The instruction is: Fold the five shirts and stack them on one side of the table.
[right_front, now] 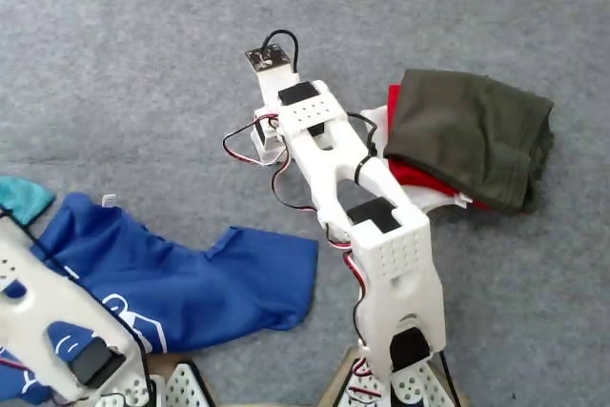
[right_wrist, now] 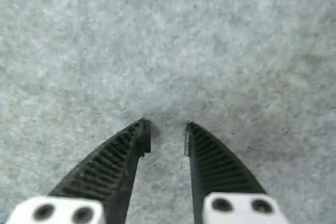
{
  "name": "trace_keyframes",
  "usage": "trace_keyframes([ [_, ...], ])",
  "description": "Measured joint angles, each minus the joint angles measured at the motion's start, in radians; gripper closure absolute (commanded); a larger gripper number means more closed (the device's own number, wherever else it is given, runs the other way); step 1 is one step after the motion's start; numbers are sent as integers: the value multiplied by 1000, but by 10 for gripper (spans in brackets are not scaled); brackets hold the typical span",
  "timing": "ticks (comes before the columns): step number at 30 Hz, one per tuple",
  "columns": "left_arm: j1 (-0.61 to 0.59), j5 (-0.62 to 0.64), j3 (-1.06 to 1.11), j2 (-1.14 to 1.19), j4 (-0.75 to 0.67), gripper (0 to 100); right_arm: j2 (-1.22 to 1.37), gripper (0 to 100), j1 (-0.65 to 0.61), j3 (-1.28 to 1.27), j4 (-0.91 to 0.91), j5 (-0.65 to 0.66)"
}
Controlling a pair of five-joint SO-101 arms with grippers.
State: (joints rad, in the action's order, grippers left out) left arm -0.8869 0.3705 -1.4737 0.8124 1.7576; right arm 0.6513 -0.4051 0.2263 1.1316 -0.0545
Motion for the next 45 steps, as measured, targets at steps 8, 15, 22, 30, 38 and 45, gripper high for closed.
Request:
trace_keyframes([
  [8, 270, 6, 721, -384, -3, 753, 0, 864, 0, 0, -2, 0],
  [15, 341, 6, 1369, -451, -199, 755, 0, 864, 0, 0, -2, 0],
  [22, 334, 112, 1514, -453, -322, 762, 0, 864, 0, 0, -2, 0],
  [30, 285, 146, 1570, -453, -397, 966, 0, 864, 0, 0, -2, 0],
  [38, 264, 117, 1468, -453, -393, 970, 0, 864, 0, 0, -2, 0],
  [45, 290, 140, 1171, -453, -419, 970, 0, 864, 2, 9, 15, 0],
])
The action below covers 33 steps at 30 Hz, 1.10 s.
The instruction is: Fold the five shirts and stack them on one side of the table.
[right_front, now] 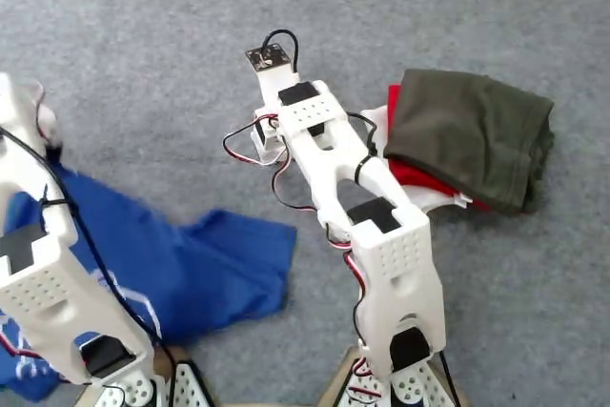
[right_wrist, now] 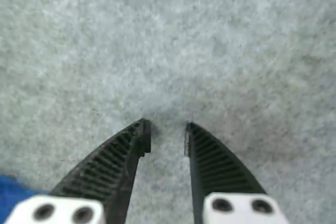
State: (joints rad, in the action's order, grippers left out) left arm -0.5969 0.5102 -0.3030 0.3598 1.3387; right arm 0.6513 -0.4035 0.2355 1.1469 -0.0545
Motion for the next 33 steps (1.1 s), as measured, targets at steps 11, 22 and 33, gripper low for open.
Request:
trace_keyframes([
  [11, -29, 21, -180, 0, -23, 970, 5, 861, 0, 173, 190, -25],
  [22, -48, -115, -14, 2, -25, 970, 46, 861, -192, 180, 196, -420],
  [33, -98, -132, 9, 0, -25, 970, 48, 861, -232, 180, 282, -655],
])
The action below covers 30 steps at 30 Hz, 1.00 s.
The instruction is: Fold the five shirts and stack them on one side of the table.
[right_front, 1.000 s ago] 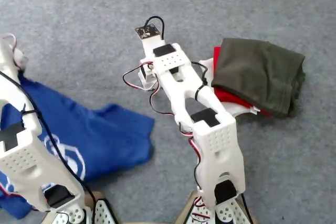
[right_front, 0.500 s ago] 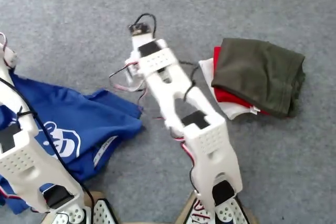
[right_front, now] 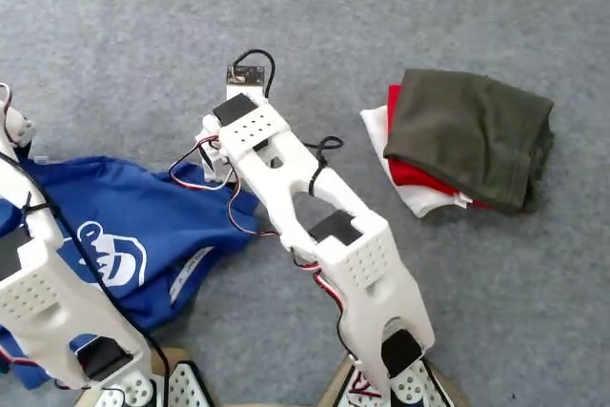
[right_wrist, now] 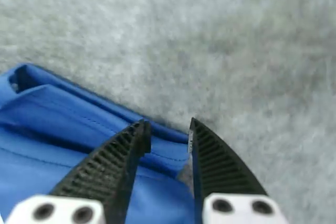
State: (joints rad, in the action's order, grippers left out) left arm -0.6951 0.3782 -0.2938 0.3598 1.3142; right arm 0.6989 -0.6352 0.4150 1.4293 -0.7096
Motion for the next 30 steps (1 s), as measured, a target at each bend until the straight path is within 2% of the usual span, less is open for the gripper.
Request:
trace_keyframes([
  [8, -9, 0, 0, 0, 0, 970, 0, 861, -3, 0, 92, -126],
  [13, -9, 0, 0, 0, 0, 970, 0, 861, -48, 38, 166, -144],
  [17, -9, 0, 0, 0, 0, 970, 0, 861, -92, 46, 166, -167],
  [22, -18, 0, 0, 0, 0, 970, 11, 864, -86, 52, 155, -199],
  [30, -51, 0, 3, 0, 0, 970, -29, 864, 81, 54, 155, -199],
])
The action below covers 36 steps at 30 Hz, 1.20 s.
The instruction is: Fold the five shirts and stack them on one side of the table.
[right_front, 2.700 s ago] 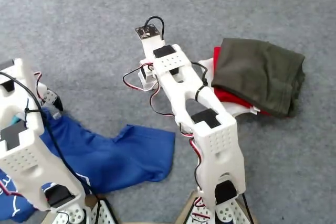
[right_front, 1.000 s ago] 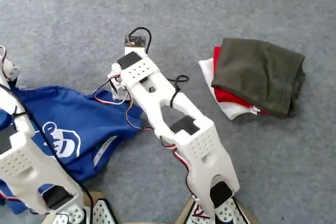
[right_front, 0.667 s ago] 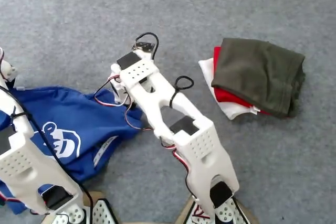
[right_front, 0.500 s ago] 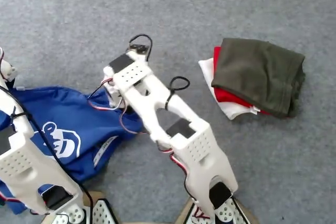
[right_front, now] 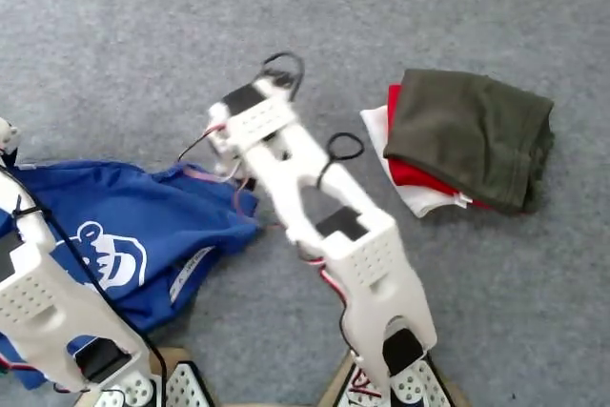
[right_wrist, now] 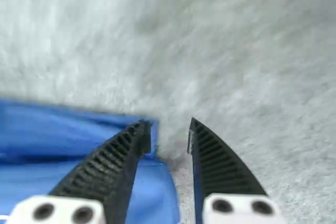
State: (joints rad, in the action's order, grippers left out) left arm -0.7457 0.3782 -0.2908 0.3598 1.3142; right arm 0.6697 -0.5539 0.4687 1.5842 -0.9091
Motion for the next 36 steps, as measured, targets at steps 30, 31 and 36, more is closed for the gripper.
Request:
trace_keyframes([
  [30, 0, 0, 0, 0, 0, 970, 218, 864, -100, 146, 26, -12],
  [31, 0, 0, 0, 0, 0, 970, 219, 864, -101, 147, 26, -12],
  [36, 0, 0, 0, 0, 0, 970, 221, 865, -107, 149, 26, -34],
])
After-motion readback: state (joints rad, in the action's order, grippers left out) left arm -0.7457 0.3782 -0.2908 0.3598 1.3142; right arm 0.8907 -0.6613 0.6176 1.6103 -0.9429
